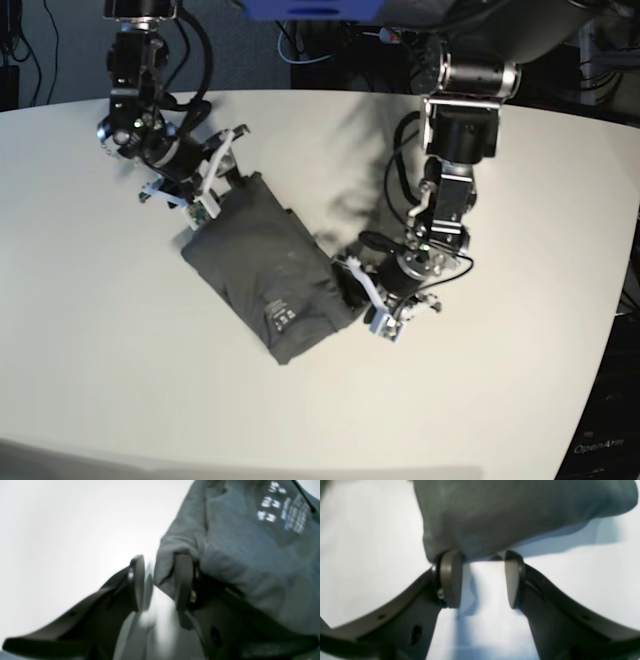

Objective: Fold the T-shirt properly
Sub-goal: 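Push the shirt's side with the left gripper, rotating the bundle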

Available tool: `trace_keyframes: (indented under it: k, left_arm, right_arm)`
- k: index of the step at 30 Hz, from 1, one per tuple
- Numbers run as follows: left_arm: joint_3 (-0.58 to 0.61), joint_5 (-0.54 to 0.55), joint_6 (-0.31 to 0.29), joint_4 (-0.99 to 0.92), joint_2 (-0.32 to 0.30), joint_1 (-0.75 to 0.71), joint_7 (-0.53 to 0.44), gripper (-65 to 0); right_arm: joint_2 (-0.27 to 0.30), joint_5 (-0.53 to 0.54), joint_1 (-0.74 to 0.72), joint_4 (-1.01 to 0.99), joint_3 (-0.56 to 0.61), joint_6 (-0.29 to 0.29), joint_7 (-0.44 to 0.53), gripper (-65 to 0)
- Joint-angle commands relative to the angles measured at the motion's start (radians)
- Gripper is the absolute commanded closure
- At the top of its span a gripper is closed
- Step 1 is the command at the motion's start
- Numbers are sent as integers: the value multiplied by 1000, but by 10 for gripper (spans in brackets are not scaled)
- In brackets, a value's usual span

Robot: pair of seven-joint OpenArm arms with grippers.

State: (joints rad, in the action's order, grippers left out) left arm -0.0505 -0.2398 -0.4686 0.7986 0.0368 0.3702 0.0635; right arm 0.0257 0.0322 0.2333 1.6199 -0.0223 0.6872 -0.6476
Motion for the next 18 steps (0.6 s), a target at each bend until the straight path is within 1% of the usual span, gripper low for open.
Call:
trace_keyframes:
  k: [1, 4, 8, 10, 11, 15, 18]
  left_arm:
    - [2, 10, -8, -6, 13, 51, -40, -195]
    - [2, 10, -8, -64, 16, 97, -70, -195]
    - [-5, 12, -8, -64, 22, 114, -75, -195]
    - [-5, 12, -8, -38, 19, 106, -72, -195]
    - [-7, 12, -8, -18, 16, 89, -70, -195]
    - [-10, 18, -6, 103, -51, -4, -69, -195]
    - [-53, 18, -6, 207, -68, -95, -69, -195]
  right_arm:
    - [4, -51, 25, -5, 12, 11, -113, -271]
    - [4, -51, 36, 35, 43, 11, -114, -271]
    - [10, -59, 54, 93, 40, 11, -113, -271]
    - [33, -59, 57, 135, 25, 11, -113, -271]
    - [39, -59, 57, 150, 11, 11, -116, -271]
    - [47, -59, 45, 188, -54, 11, -171, -271]
    - [85, -59, 19, 190, -67, 11, -177, -271]
